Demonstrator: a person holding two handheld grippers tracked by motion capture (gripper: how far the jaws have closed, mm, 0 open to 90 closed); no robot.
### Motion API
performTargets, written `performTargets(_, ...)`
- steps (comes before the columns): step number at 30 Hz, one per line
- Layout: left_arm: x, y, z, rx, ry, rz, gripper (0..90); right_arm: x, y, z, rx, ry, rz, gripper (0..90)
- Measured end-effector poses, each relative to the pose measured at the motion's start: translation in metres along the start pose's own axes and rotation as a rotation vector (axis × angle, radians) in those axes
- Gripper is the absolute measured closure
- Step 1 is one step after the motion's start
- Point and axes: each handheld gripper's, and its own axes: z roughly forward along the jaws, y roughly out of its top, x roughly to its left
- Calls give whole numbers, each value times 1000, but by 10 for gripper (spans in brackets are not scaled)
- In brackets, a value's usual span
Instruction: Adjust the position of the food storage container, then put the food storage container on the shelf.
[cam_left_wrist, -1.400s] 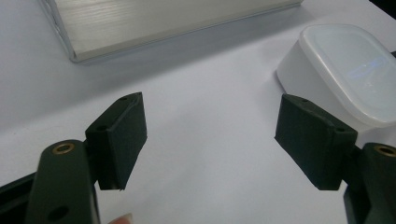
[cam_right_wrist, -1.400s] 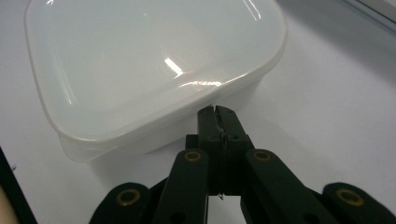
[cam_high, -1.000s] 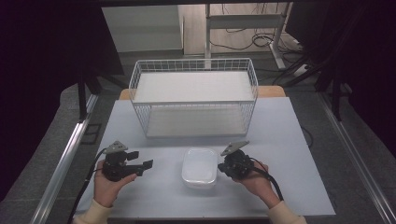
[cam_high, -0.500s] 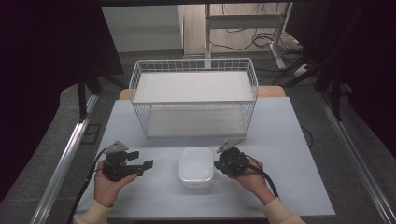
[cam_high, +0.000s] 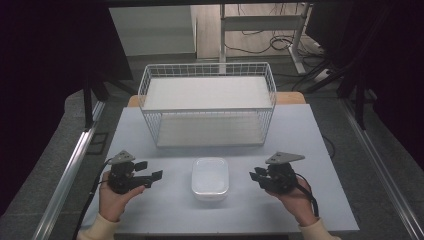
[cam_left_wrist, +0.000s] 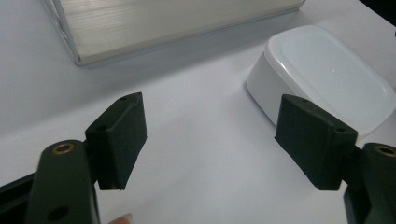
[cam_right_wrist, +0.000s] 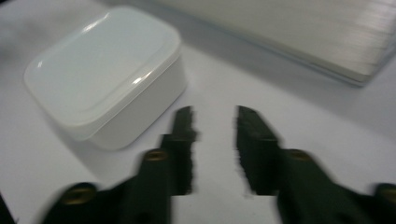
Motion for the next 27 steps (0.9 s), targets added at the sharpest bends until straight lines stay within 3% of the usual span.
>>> performTargets(2, 0, 1, 0, -4, -2, -3, 252, -5, -2, -3, -36, -13, 46, 501)
performTargets(3, 0, 0, 0, -1, -2, -1, 252, -8, -2, -4, -54, 4, 78, 416)
performTargets(9, 1, 0, 1, 7, 2, 5, 249, -3, 0, 0, -61, 46, 85, 324)
performTargets(18, -3, 1, -2, -4, 1, -5, 257, 0, 3, 0, -83, 65, 113, 281)
performTargets(21, -14, 5, -1, 3, 28, 46, 262, 1, 4, -2, -86, 64, 114, 291)
performTargets(25, -25, 9, 1, 14, -9, 68, 261, 1, 4, -3, -92, 72, 133, 295)
performTargets(27, -28, 10, 1, 16, -44, 55, 262, 2, 5, -4, -97, 78, 139, 295)
